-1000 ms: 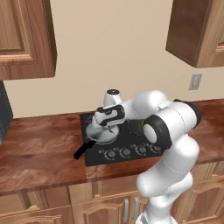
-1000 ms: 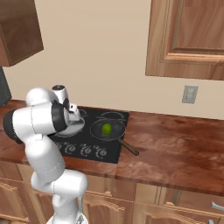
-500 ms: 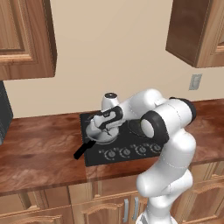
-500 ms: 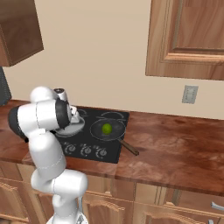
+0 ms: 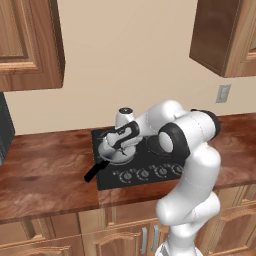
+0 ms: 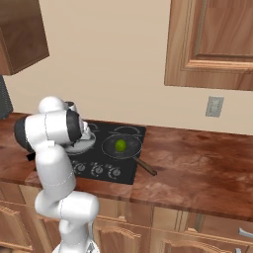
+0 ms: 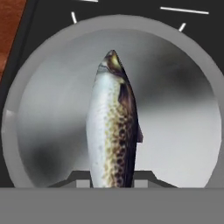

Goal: Place both pans onto different burners. Then place the lime and the fish on different pans.

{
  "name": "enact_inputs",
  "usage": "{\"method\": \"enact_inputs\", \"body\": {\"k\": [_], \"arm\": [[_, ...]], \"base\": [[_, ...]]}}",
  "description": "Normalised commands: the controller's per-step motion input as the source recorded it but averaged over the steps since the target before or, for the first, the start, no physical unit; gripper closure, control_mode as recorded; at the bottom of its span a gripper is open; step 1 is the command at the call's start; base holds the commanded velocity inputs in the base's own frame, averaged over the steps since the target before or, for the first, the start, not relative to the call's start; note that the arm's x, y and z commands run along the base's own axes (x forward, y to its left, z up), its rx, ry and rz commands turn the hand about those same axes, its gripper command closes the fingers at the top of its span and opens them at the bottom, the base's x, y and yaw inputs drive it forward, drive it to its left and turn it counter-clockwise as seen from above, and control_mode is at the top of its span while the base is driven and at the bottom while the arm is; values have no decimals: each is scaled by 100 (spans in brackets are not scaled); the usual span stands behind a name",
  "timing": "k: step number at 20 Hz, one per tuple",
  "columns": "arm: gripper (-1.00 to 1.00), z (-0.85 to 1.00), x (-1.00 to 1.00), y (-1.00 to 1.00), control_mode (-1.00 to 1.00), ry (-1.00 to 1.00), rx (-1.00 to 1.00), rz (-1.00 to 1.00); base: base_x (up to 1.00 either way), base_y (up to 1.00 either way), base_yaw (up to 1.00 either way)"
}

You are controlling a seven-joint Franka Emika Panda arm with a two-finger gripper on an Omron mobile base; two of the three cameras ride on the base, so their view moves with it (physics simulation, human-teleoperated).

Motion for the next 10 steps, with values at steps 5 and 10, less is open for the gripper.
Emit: {"method": "enact_inputs", "body": {"k": [5, 10], "arm": [[100, -5, 11, 9, -100, 3, 0, 0], [100, -6, 11, 6, -100, 2, 0, 0]], "base": [[0, 0, 0], [0, 0, 0]]}}
